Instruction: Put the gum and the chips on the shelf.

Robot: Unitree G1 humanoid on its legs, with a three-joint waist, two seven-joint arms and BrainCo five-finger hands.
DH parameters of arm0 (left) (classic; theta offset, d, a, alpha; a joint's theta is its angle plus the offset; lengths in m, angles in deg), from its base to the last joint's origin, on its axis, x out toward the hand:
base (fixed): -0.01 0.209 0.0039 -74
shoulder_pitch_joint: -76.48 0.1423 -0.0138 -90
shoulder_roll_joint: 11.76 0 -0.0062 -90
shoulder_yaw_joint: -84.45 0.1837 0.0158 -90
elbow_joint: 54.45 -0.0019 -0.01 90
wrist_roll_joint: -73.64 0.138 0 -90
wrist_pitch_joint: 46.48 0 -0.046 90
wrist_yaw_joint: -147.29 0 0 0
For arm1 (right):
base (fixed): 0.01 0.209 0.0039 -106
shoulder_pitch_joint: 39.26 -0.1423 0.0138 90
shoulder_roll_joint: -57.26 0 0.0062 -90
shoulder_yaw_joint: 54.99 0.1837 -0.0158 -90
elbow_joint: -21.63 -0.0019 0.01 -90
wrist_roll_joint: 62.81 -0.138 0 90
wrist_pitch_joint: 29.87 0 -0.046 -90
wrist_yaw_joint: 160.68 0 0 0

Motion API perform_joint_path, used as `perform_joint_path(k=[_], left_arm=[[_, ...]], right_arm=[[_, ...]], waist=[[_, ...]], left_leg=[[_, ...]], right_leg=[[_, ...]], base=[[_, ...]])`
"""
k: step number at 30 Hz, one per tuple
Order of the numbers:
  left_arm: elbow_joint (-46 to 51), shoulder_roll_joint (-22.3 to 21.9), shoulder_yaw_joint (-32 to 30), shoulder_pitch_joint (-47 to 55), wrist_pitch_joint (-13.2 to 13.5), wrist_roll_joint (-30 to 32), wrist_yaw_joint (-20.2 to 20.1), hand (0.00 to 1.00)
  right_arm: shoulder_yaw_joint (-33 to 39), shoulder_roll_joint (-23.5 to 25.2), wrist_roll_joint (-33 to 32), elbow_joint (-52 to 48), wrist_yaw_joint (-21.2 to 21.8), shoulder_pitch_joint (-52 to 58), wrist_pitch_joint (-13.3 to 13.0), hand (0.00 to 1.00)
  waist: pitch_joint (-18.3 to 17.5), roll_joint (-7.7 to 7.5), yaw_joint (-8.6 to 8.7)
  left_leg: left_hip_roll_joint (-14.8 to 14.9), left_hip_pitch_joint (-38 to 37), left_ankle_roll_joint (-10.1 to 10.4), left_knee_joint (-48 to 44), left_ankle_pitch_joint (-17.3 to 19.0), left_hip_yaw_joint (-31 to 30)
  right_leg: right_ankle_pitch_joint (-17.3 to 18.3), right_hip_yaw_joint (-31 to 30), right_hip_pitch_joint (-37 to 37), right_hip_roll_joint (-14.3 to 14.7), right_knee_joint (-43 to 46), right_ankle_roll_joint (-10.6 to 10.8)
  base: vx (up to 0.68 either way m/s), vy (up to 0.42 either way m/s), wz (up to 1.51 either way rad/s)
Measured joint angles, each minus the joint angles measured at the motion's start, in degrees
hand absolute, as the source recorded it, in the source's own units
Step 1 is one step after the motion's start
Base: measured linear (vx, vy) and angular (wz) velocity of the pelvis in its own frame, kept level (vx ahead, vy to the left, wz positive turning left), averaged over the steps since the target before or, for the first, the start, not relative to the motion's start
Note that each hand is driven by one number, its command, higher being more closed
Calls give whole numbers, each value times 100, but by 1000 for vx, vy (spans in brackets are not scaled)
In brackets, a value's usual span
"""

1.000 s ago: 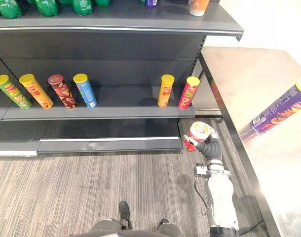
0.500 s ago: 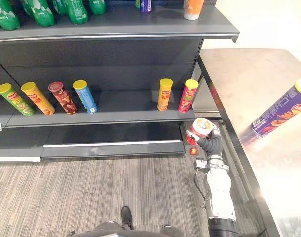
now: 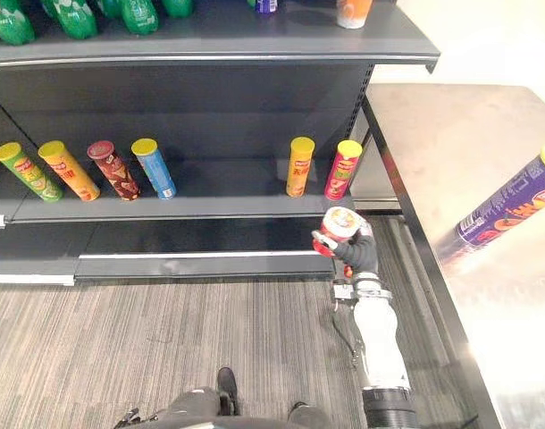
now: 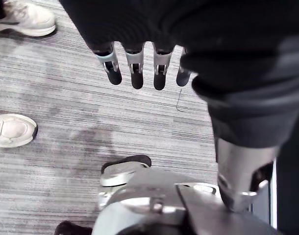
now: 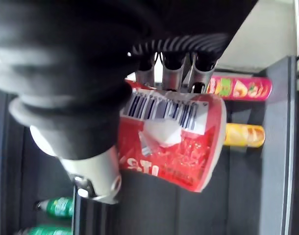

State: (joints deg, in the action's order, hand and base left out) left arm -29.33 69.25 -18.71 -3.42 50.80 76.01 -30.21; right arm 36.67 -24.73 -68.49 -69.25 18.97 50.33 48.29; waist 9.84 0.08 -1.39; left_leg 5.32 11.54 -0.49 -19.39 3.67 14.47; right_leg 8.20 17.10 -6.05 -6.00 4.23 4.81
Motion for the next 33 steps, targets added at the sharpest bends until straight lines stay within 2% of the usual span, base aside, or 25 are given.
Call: perform_joint_path(k=[2, 4, 5, 6, 7, 8, 10, 11, 12, 13, 15, 17, 19, 21, 24, 25, 26, 28, 31, 33], left_arm=[[-2, -29, 44, -33, 3, -1, 12, 0], [-4, -28, 70, -38, 5, -1, 24, 0], [-10, -27, 73, -31, -2, -2, 32, 0], [-8, -27, 21, -41, -1, -14, 53, 0], [-8, 0, -70, -12, -7, -17, 77, 0], [-10, 13, -75, 25, -7, -17, 106, 0], [-11, 14, -54, 35, 0, -11, 150, 0], [-25, -8, -26, 44, -2, -8, 165, 0], [-64, -19, -6, 27, 0, 0, 171, 0], [-72, -7, -1, -4, 1, 1, 174, 0], [-57, 149, 55, -48, 29, 5, 209, 0], [-61, 222, 205, -99, 19, 24, 216, 0], [-63, 239, 287, -100, 21, 45, 214, 0], [-75, 319, 411, -87, 20, 56, 209, 0], [-68, 342, 436, -96, 21, 55, 204, 0], [-57, 373, 436, -99, 26, 51, 206, 0], [-51, 409, 436, -131, 32, 39, 204, 0], [-47, 426, 420, -192, 31, 14, 195, 0], [-41, 327, 363, -199, 33, 14, 165, 0], [-47, 184, 221, -199, 29, 14, 158, 0]], right_arm=[[-96, -11, -5, -183, 53, -5, -18, 100], [-169, -13, -118, -305, 86, -3, -28, 100], [-192, -15, -123, -307, 86, 0, -27, 100], [-224, -12, -125, -297, 90, -13, -20, 100], [-224, -3, -146, -297, 87, -31, -22, 100], [-223, -19, -169, -297, 83, -35, -25, 100], [-189, -94, -203, -300, 63, -88, -34, 100], [-148, -210, -206, -306, 55, -109, -35, 100], [-101, -325, -201, -288, 51, -109, -31, 100], [-48, -255, -202, -270, 34, -100, 0, 100], [-44, -177, -181, -326, 71, -113, 1, 100], [46, -176, -113, -367, 66, -110, 1, 100], [68, -175, -76, -367, 55, -107, 6, 100], [71, -166, 37, -366, 1, -56, 27, 100], [68, -145, 73, -336, -6, -34, 32, 100], [67, -143, 73, -299, -10, -38, 31, 100], [68, -139, 73, -282, -9, -33, 31, 100], [70, -153, 72, -277, 5, -40, 32, 100], [71, -171, 72, -267, 9, -62, 32, 100], [69, -239, 72, -264, 19, -30, 43, 100]], waist=[[20, 39, -43], [27, 58, -33], [43, 33, -34], [98, -72, -48], [121, -98, -33], [156, -188, -26], [91, -102, -17], [39, 51, 16], [-1, 198, 47], [25, 53, 45], [14, -238, 92], [8, -301, 94], [20, -260, 85], [43, -228, 74], [66, -261, 83], [67, -258, 77], [64, -264, 92], [64, -268, 105], [75, -247, 36], [78, -153, 32]], left_leg=[[21, 125, 7, -280, -1, -286], [-5, 94, 30, -60, -13, -377], [-26, 57, 59, 52, -4, -413], [43, 155, -22, -70, 166, -425], [133, 165, 37, -194, 229, -467], [196, 171, 75, -182, 229, -533], [432, 221, 321, 145, 109, -867], [635, 156, 486, 566, -105, -936], [709, -43, 942, 843, -166, -979], [552, -75, 850, 790, -142, -870], [273, -82, 632, 471, 205, -659], [148, -211, 469, 423, 352, -451], [130, -409, 360, 540, 425, -186], [77, -720, 219, 837, 463, 238], [-34, -1047, 141, 1129, 444, 449], [-42, -1181, 120, 1262, 431, 528], [-45, -1218, 90, 1360, 402, 546], [-79, -1218, 108, 1464, 319, 600], [-93, -1207, 140, 1502, 256, 664], [-33, -1221, 229, 1569, 111, 605]], right_leg=[[21, -8, -47, 24, -3, -28], [69, -24, 5, 15, -12, -103], [84, -61, 27, -14, -13, -133], [82, -168, 96, -77, 28, -141], [88, -258, 103, -221, 68, -135], [89, -335, 127, -284, 71, -131], [20, -510, 252, -401, 70, 23], [-31, -567, 295, -432, 54, 252], [-26, -614, 265, -521, 61, 466], [-81, -641, 255, -660, 62, 540], [-424, -644, 262, -1016, 57, 697], [-717, -778, 372, -1191, 284, 649], [-1053, -924, 803, -1270, 896, 363], [-1554, -692, 1352, -1439, 1623, -201], [-1387, -277, 1518, -1557, 2211, -360], [-1095, -106, 1515, -1485, 2303, -249], [-822, -6, 1512, -1290, 2210, -175], [-654, 190, 1405, -980, 1547, -161], [-656, 231, 1029, -799, 788, -12], [-653, 406, 798, -680, 432, 16]], base=[[11, -63, 1], [0, 0, 0], [2, 19, -20], [30, 57, -32], [16, 47, -36], [71, 139, -37], [120, 233, -39], [190, 344, -35], [184, 358, -28], [181, 343, -25], [151, 319, -27], [113, 317, -41], [58, 360, -66], [19, 326, -76], [46, 219, -48], [61, 127, -31], [67, 46, -25], [68, -28, -9], [83, -90, -10], [65, -173, 9]])
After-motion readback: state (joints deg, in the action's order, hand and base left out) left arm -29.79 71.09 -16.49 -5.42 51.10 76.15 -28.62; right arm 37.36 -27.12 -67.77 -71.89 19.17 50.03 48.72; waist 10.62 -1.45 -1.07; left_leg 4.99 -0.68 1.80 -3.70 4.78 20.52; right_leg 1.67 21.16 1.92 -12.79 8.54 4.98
